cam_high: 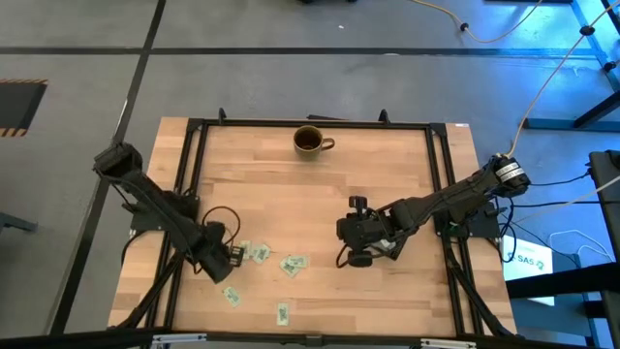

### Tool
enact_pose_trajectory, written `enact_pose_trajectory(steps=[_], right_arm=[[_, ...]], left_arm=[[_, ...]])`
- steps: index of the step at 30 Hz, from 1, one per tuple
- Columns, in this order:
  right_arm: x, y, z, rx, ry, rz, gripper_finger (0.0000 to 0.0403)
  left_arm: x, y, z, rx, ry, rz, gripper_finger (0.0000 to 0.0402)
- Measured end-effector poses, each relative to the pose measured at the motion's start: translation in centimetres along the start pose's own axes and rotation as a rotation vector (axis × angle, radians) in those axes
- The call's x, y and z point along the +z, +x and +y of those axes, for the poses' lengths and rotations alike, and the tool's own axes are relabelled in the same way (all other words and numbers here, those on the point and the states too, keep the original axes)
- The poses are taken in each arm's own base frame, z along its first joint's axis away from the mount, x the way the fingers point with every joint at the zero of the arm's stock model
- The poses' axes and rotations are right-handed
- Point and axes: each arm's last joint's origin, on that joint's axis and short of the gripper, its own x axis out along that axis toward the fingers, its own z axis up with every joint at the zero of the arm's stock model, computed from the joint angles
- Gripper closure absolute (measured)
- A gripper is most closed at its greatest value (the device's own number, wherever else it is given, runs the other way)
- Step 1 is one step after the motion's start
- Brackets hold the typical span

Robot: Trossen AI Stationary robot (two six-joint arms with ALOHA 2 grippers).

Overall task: Pick and place Stevia / Truvia into bins
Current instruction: Put the stevia packet into the black bin

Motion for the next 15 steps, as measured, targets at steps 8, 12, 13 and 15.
enact_pose_trajectory(steps=[8, 12, 13, 15], right_arm=[[0.4, 0.0, 0.0, 0.006, -0.037, -0.035, 0.0295], [0.4, 0.1, -0.1, 0.004, -0.053, -0.038, 0.0295], [0.4, 0.1, -0.1, 0.003, -0.056, -0.038, 0.0295], [0.4, 0.1, -0.1, 0.003, -0.059, -0.038, 0.0295]], left_arm=[[-1.1, 2.7, -0.2, 0.101, -0.029, -0.032, 0.0366], [-1.4, 3.5, -0.8, 0.086, -0.016, -0.02, 0.0366], [-1.5, 3.6, -0.9, 0.082, -0.008, -0.017, 0.0366], [-1.5, 3.8, -0.9, 0.083, -0.003, -0.018, 0.0366]])
